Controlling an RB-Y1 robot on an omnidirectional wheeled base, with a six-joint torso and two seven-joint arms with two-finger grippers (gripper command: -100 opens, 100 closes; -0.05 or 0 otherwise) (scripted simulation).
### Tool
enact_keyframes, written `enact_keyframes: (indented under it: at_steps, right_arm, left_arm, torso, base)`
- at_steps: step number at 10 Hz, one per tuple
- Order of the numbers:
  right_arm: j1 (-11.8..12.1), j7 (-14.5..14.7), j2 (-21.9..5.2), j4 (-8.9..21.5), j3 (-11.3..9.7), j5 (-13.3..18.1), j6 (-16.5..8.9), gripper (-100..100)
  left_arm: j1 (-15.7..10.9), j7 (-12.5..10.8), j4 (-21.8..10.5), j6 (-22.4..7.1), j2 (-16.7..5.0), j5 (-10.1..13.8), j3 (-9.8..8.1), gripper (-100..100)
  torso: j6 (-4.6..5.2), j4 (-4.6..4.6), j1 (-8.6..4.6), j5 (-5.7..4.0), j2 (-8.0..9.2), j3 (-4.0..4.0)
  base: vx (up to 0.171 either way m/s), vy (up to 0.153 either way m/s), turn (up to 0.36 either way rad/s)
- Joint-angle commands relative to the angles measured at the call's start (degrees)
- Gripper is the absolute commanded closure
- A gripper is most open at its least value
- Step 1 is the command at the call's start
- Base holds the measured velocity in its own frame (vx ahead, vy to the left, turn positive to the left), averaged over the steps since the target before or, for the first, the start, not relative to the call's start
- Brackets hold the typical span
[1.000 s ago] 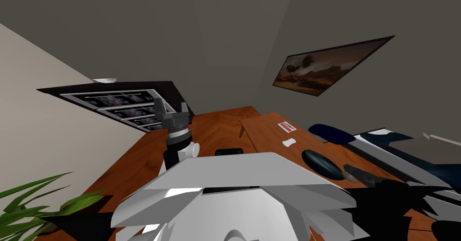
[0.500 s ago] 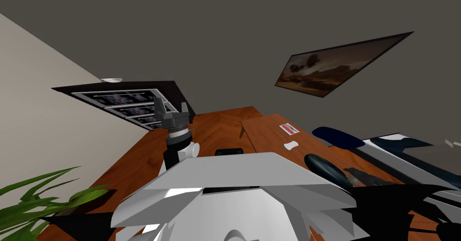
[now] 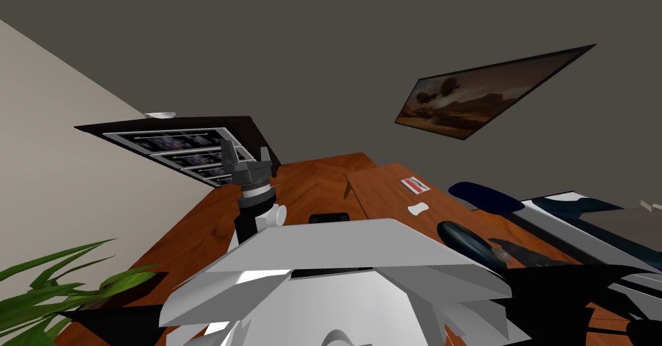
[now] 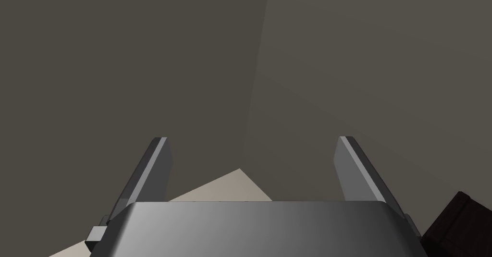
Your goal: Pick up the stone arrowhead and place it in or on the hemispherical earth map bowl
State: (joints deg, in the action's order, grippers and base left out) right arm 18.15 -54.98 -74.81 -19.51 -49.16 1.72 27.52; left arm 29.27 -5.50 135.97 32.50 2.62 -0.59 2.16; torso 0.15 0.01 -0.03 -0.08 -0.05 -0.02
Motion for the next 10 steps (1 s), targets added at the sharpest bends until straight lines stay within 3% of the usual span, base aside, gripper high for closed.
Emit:
enact_keyframes:
  at_steps: [1, 5, 7, 10]
  right_arm:
    - [0.4, -2.1, -1.5, -0.4, -1.0, -0.2, 0.6, -100]
    - [1.1, -5.2, -3.8, -1.0, -2.5, -0.5, 1.6, -100]
    - [1.8, -8.4, -6.1, -1.5, -3.9, -0.8, 2.5, -100]
    - [1.8, -8.4, -6.1, -1.5, -3.9, -0.8, 2.5, -100]
  left_arm:
    - [0.0, 0.0, 0.0, 0.0, 0.0, 0.0, 0.0, 0]
    - [0.0, 0.0, 0.0, 0.0, 0.0, 0.0, 0.01, 0]
    - [0.0, 0.0, 0.0, 0.0, 0.0, 0.0, 0.01, 0]
    - [0.0, 0.0, 0.0, 0.0, 0.0, 0.0, 0.0, 0]
  torso:
    - [0.0, 0.0, 0.0, 0.0, 0.0, 0.0]
    - [-0.03, 0.06, 0.16, 0.04, 0.25, 0.14]
    - [-0.02, 0.06, 0.12, 0.04, 0.26, 0.15]
    - [0.03, 0.03, 0.01, 0.0, 0.11, 0.07]
  base:
    - [-0.039, 0.012, 0.134]
    - [-0.07, 0.028, 0.083]
    - [-0.082, 0.03, 0.118]
    - [-0.017, 0.003, 0.001]
